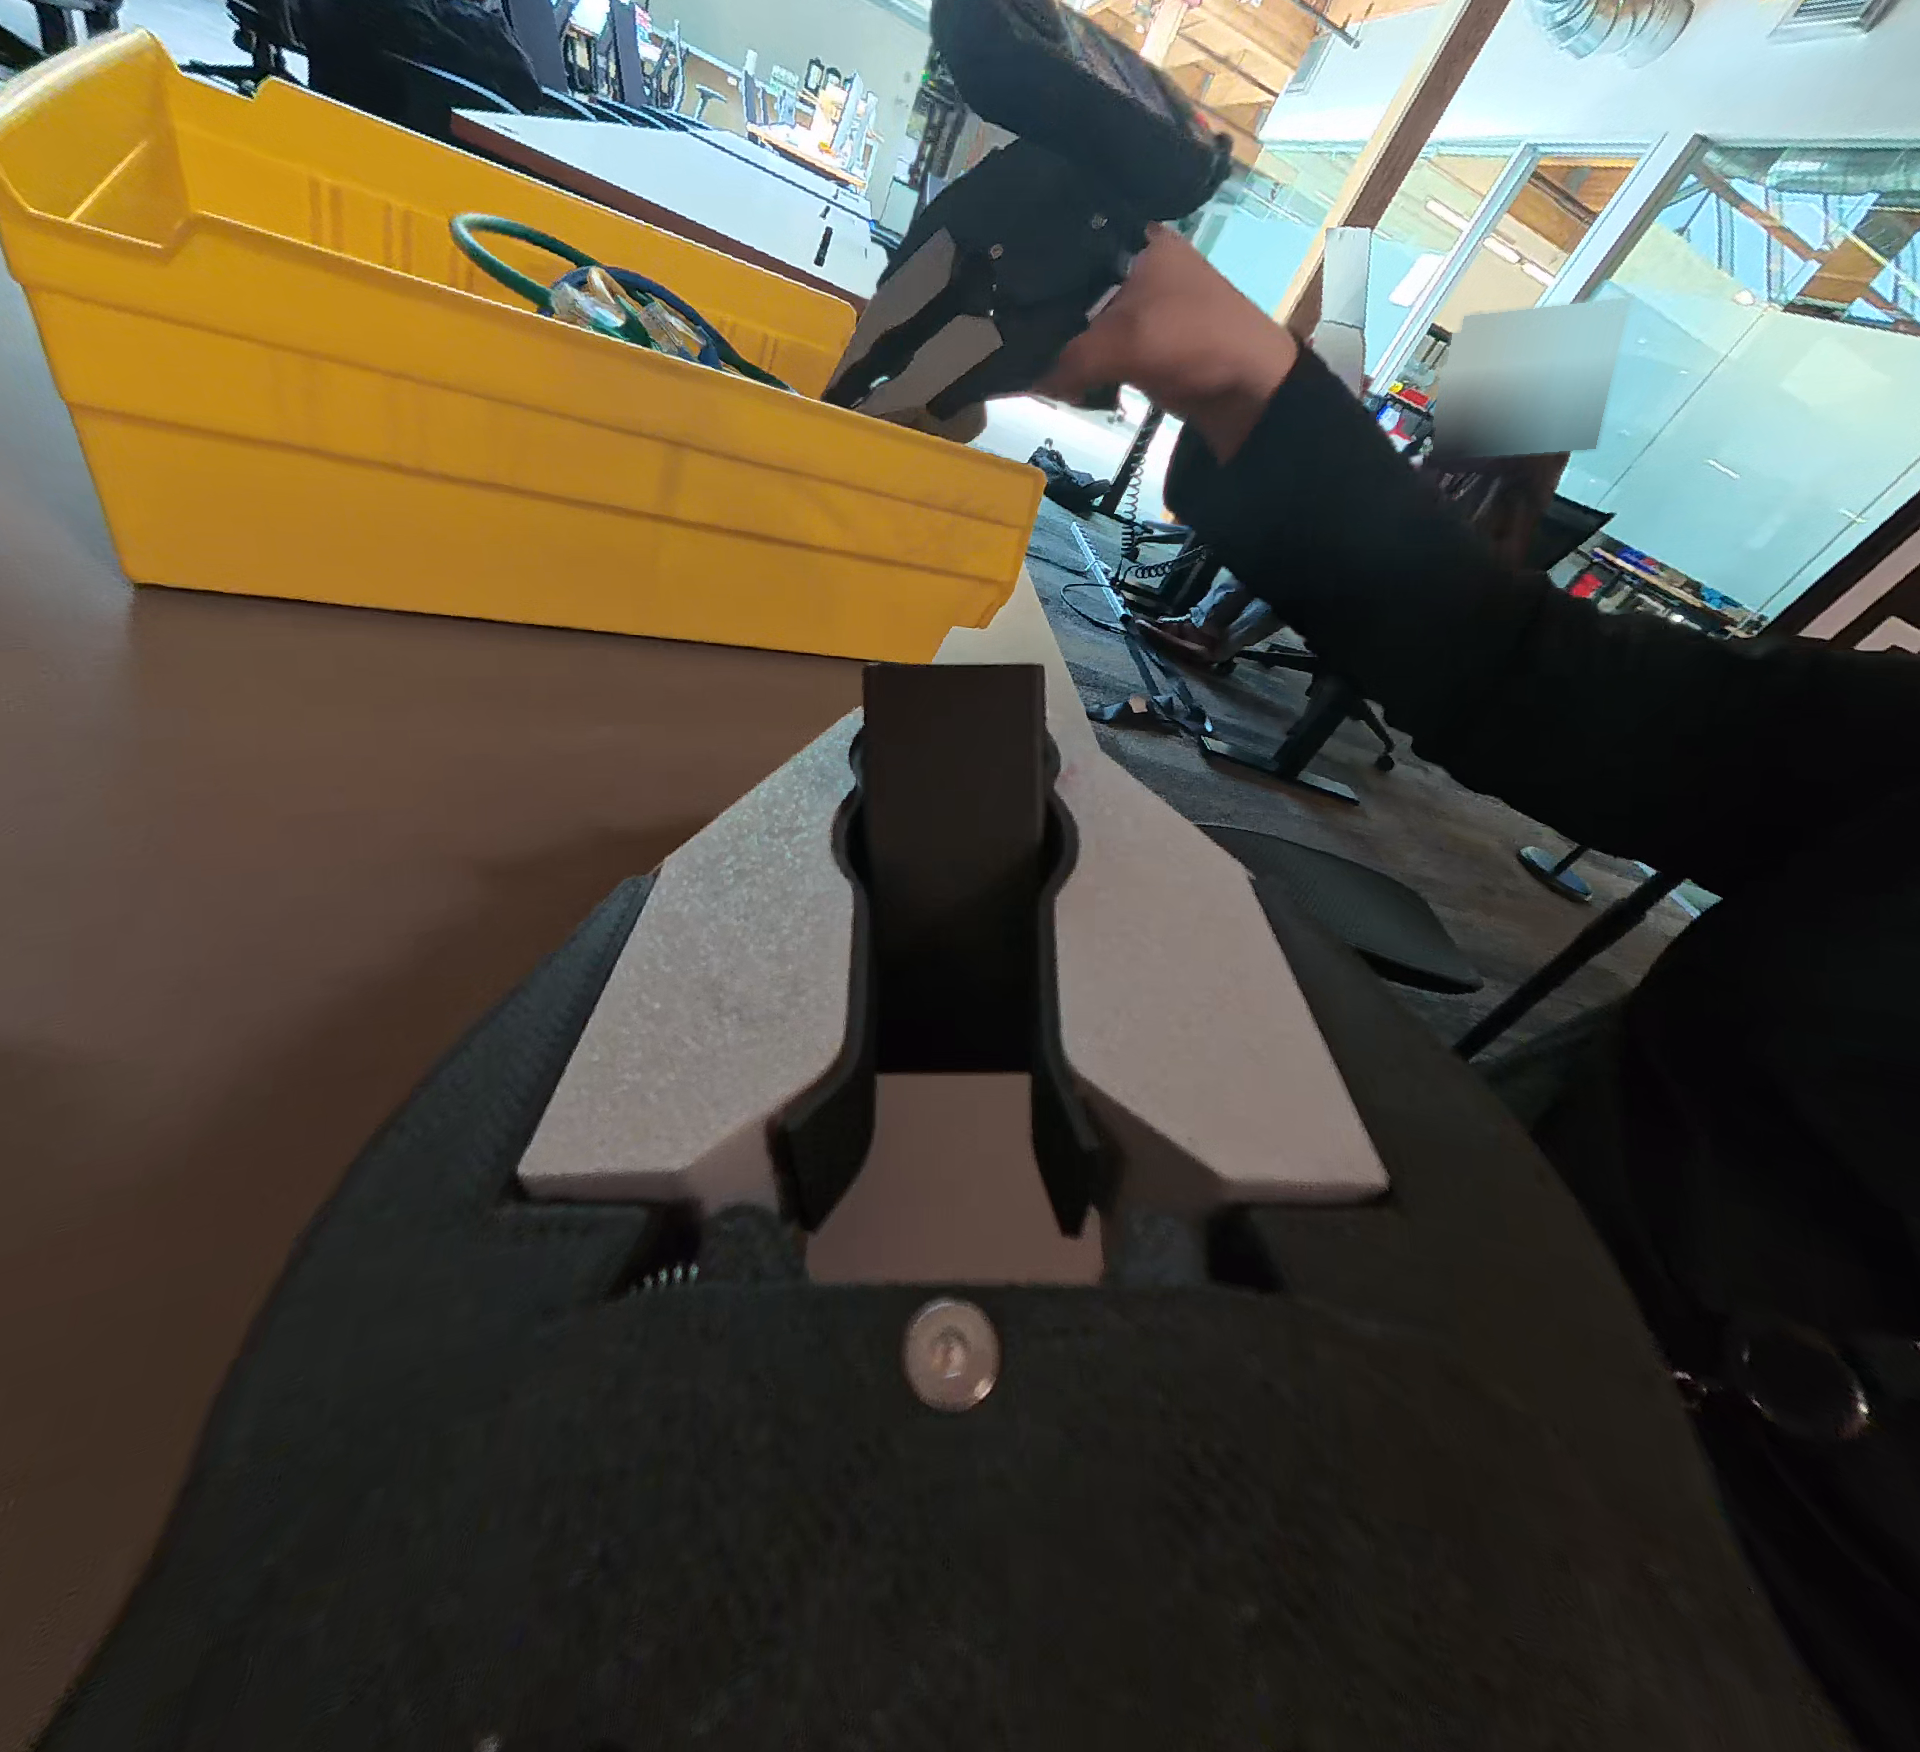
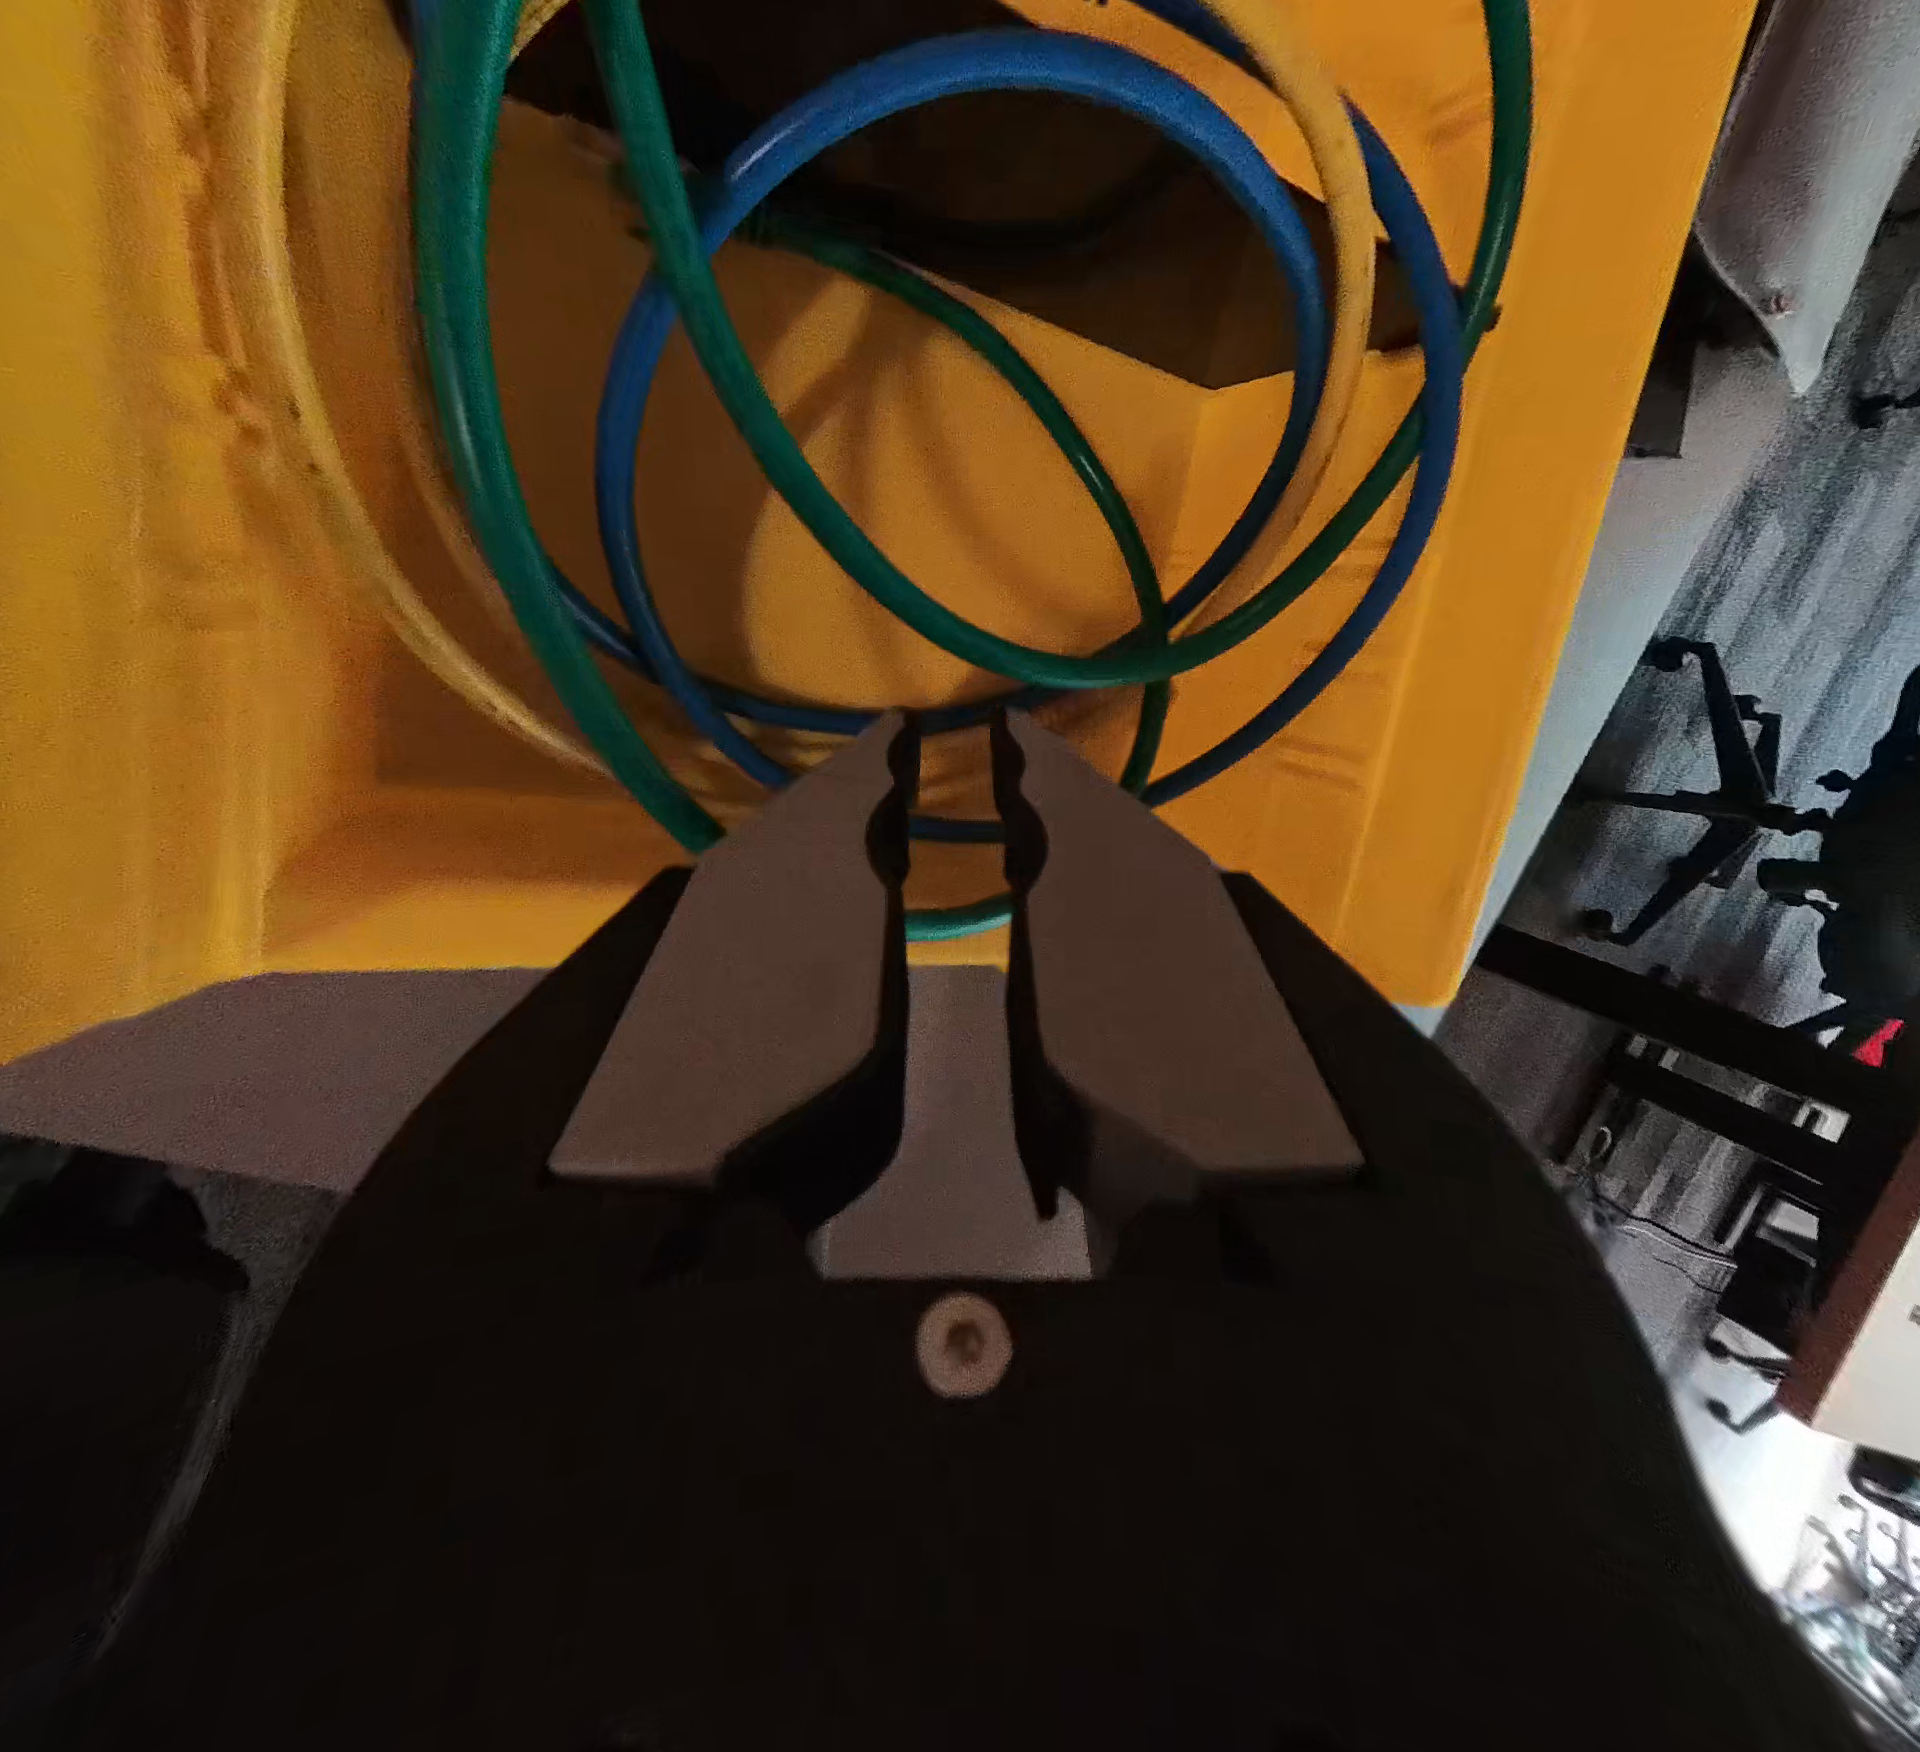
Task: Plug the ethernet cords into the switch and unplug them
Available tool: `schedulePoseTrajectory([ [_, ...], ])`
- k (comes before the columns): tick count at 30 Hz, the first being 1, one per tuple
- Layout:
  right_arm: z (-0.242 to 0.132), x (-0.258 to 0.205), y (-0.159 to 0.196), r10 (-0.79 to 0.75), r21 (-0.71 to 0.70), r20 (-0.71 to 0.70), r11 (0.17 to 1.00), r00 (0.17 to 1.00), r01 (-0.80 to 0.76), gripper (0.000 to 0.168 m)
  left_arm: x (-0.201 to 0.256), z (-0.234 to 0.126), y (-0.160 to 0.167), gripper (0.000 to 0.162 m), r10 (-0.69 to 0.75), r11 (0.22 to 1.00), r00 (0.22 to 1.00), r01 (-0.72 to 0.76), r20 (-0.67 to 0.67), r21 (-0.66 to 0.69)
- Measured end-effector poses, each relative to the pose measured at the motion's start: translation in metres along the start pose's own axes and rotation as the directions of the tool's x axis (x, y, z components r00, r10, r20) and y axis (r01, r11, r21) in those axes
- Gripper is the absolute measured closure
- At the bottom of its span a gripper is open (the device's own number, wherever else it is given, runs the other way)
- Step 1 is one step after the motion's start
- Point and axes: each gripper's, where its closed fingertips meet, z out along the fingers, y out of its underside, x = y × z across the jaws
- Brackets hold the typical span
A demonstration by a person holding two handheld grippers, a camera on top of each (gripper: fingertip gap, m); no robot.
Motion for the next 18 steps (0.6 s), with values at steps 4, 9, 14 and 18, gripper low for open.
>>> schedulePoseTrajectory([
  [4, -0.013, 0.012, 0.017, -0.002, -0.038, -0.038, 0.999, 0.999, 0.000, 0.142, 0.001, 0.002, 0.002, 0.137, 0.004, 1.000, 1.000, -0.004, -0.002, -0.017],
  [9, -0.041, 0.066, 0.044, 0.097, -0.033, -0.256, 0.994, 0.962, -0.109, 0.124, 0.001, 0.000, 0.001, 0.137, -0.002, 1.000, 1.000, 0.002, -0.005, -0.003],
  [14, -0.086, 0.062, 0.008, 0.317, 0.349, -0.116, 0.900, 0.941, -0.260, 0.116, 0.007, 0.000, 0.001, 0.137, 0.009, 1.000, 0.999, -0.009, -0.031, -0.003],
  [18, -0.133, -0.071, -0.066, -0.011, 0.623, 0.455, 0.719, 0.891, -0.309, 0.106, 0.024, 0.002, -0.001, 0.136, 0.033, 0.999, 0.991, -0.032, -0.131, 0.008],
])
